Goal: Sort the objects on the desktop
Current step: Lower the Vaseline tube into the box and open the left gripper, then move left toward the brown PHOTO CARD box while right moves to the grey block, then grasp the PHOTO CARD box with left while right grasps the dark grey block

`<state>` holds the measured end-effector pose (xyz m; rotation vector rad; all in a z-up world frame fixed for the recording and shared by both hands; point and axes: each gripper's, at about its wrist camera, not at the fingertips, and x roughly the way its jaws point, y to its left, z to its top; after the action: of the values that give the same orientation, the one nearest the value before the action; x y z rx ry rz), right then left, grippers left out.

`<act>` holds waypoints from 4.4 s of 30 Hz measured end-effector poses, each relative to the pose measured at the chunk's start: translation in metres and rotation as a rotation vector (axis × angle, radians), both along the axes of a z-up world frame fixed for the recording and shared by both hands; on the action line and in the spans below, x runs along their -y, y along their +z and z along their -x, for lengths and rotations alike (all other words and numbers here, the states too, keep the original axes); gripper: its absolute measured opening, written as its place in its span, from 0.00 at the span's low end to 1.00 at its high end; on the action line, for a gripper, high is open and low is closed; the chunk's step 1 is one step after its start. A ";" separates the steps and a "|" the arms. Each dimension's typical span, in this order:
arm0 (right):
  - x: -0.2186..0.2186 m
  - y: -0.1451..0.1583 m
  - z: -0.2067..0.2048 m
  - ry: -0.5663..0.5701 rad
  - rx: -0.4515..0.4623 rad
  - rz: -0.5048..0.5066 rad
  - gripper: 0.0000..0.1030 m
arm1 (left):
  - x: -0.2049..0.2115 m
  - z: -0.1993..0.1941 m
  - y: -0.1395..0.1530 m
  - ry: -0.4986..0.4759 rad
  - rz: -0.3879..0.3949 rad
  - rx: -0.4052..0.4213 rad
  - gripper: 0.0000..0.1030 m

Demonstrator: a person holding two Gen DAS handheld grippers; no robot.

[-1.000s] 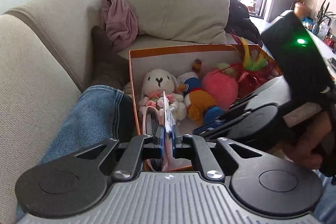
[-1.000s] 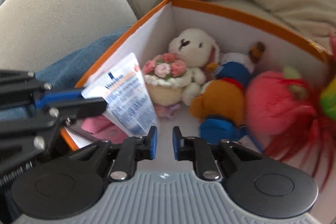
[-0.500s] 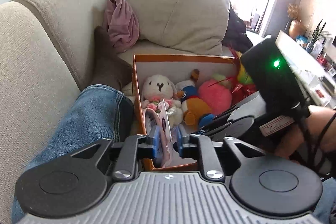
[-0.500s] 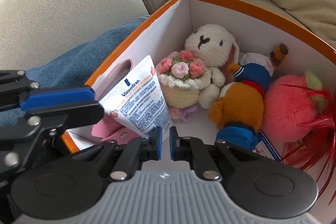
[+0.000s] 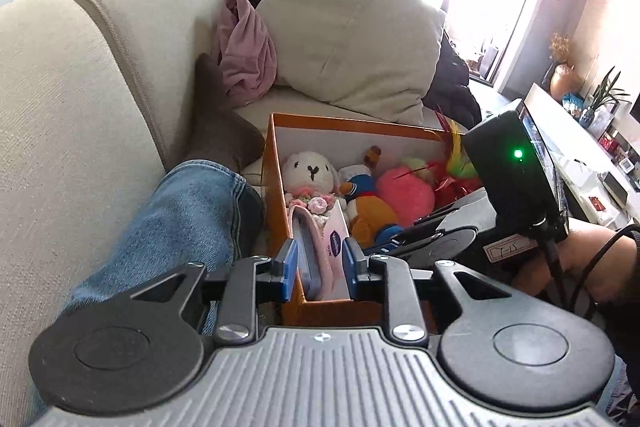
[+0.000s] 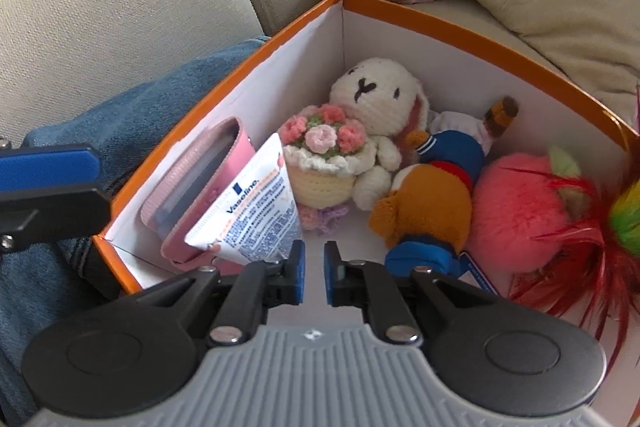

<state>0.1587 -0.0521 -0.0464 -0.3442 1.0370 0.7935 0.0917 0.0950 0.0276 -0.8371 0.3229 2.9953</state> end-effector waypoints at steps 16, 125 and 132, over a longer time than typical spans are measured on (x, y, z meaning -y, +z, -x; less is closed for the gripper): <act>0.008 0.016 0.015 -0.038 0.115 -0.013 0.35 | 0.003 -0.022 -0.002 0.148 0.023 0.011 0.29; 0.141 -0.069 0.166 0.059 -0.467 -0.090 0.44 | -0.047 -0.048 -0.012 0.763 -0.012 0.301 0.25; 0.150 -0.083 0.160 0.048 -0.582 -0.183 0.35 | -0.045 -0.048 -0.014 0.796 -0.028 0.304 0.25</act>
<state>-0.0010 -0.2018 -0.1291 0.0288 1.4862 1.0551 0.1394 0.1401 0.0132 -1.7391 -0.0956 3.4273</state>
